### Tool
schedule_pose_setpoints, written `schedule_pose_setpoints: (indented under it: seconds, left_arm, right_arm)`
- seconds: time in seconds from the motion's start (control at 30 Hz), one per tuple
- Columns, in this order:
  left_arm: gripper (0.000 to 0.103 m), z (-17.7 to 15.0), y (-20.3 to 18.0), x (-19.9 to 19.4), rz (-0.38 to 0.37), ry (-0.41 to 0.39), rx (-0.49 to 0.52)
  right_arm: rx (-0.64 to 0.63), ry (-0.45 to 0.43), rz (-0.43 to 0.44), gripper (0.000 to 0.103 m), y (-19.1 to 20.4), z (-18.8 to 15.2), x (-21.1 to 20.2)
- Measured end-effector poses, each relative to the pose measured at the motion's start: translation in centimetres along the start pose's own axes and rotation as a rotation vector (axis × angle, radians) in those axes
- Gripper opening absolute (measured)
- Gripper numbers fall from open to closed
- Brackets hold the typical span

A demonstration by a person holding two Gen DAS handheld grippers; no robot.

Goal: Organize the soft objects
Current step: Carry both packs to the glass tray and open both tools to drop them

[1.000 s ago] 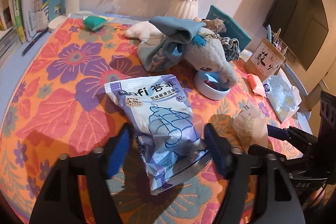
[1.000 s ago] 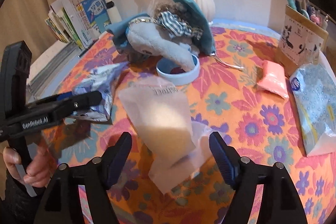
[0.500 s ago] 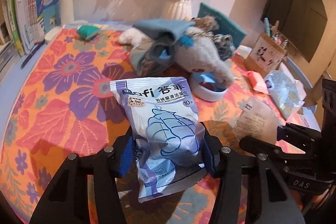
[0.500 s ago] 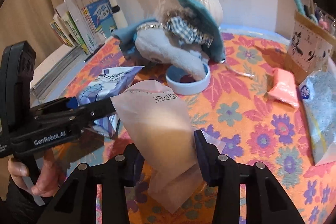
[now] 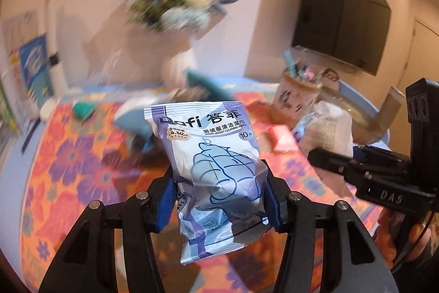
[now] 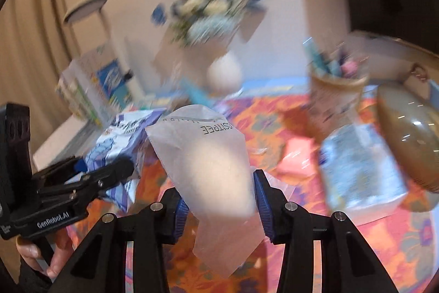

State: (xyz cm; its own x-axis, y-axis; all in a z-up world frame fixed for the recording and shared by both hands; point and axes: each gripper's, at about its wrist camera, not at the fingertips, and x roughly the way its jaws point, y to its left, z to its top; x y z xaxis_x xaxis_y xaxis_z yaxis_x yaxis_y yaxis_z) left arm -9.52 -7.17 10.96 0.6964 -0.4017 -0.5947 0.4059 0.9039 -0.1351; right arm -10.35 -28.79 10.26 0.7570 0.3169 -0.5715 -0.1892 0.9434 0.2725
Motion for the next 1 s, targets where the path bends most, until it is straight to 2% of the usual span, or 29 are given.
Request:
schedule_pose_setpoints:
  seconds: [0.23, 0.37, 0.53, 0.63, 0.73, 0.77, 0.83, 0.87, 1.0]
  left_arm:
    - [0.052, 6.9, -8.0, 2.2, -0.089, -0.061, 0.135]
    - [0.052, 9.8, -13.5, 4.3, -0.183, -0.054, 0.196]
    - [0.052, 11.5, -20.6, 8.0, -0.255, 0.012, 0.286]
    - [0.052, 12.2, -23.6, 10.9, -0.297, 0.055, 0.308]
    - [0.053, 12.7, -25.4, 13.3, -0.313, 0.088, 0.321]
    - [0.055, 12.8, -25.8, 13.8, -0.327, 0.09, 0.329]
    - [0.073, 13.0, -26.2, 14.4, -0.363, 0.101, 0.331]
    - [0.082, 13.0, -26.1, 14.4, -0.372, 0.105, 0.319]
    - [0.082, 12.7, -24.7, 12.8, -0.378, 0.066, 0.289]
  right_arm:
    - [0.196, -0.157, -0.16, 0.043, -9.0, 4.5, -6.7]
    - [0.387, -0.18, -0.299, 0.043, -16.2, 5.9, -9.3]
    - [0.585, -0.146, -0.376, 0.044, -23.4, 5.0, -10.1]
    - [0.632, -0.114, -0.397, 0.044, -25.4, 4.0, -9.9]
    - [0.648, -0.089, -0.377, 0.047, -26.1, 3.1, -9.7]
    - [0.642, -0.077, -0.374, 0.058, -26.3, 3.2, -9.6]
    - [0.625, -0.081, -0.386, 0.075, -26.5, 3.7, -9.9]
    - [0.614, -0.092, -0.395, 0.075, -26.3, 3.9, -10.2]
    - [0.553, -0.097, -0.418, 0.075, -25.1, 4.4, -10.8]
